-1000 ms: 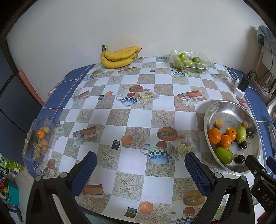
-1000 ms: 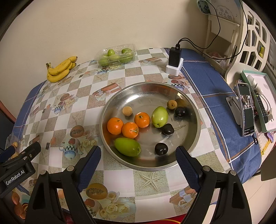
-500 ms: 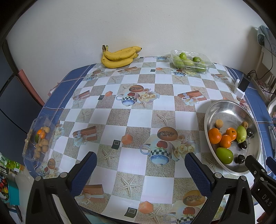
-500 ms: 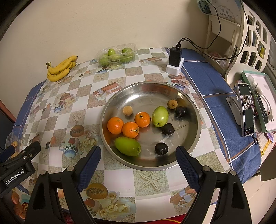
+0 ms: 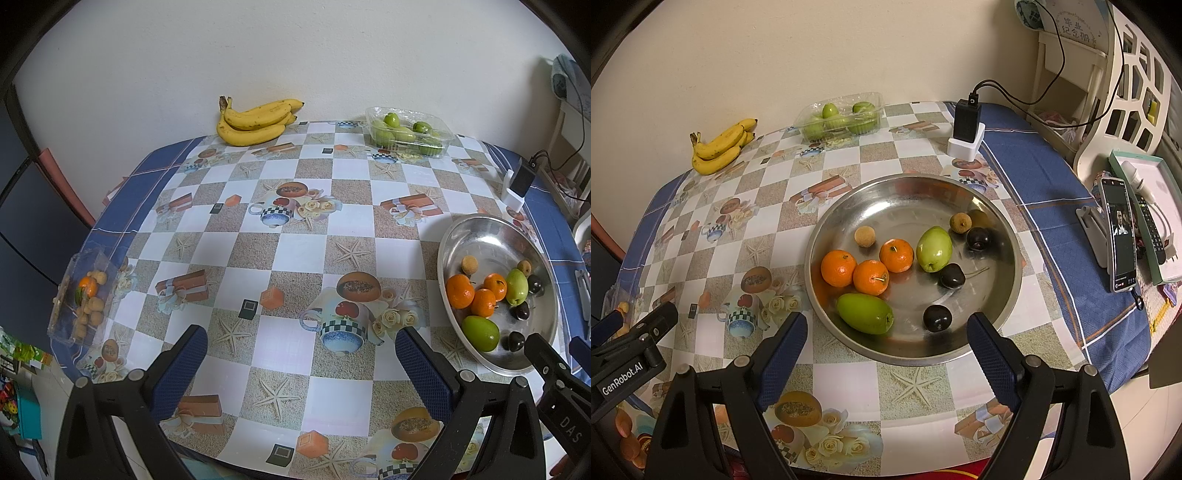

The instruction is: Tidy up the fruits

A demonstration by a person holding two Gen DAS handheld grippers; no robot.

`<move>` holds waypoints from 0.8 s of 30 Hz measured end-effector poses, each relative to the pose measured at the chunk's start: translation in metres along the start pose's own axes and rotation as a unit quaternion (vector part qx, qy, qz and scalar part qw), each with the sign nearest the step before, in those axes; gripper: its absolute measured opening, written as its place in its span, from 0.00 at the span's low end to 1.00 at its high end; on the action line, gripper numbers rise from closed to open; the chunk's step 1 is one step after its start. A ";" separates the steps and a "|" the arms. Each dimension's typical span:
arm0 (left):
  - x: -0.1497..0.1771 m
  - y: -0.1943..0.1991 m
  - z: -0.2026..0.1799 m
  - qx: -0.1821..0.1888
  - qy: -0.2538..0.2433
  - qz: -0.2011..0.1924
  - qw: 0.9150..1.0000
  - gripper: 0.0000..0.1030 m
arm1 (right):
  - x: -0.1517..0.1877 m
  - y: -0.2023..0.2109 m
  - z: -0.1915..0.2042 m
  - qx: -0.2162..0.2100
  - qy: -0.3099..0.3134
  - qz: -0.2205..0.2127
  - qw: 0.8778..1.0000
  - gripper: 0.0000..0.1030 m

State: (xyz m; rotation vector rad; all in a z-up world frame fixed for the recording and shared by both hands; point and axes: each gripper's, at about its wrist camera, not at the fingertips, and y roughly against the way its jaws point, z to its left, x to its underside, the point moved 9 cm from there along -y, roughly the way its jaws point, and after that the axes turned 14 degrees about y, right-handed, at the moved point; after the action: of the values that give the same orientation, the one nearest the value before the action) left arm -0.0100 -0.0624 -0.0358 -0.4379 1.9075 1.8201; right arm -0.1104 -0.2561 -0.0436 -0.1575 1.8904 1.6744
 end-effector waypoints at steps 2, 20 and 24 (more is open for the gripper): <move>0.000 0.000 0.000 0.000 0.000 0.000 1.000 1.00 | 0.000 0.000 0.000 0.000 0.000 0.000 1.000 0.86; -0.002 0.003 0.000 -0.001 0.002 -0.007 1.000 1.00 | 0.000 0.000 0.000 0.000 0.001 0.000 1.000 0.86; -0.001 0.003 -0.001 -0.002 0.006 -0.006 1.000 1.00 | 0.000 0.000 0.000 0.000 0.000 0.000 1.000 0.86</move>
State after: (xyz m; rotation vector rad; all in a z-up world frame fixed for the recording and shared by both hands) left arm -0.0105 -0.0630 -0.0323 -0.4608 1.9060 1.8179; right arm -0.1103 -0.2565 -0.0440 -0.1567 1.8915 1.6747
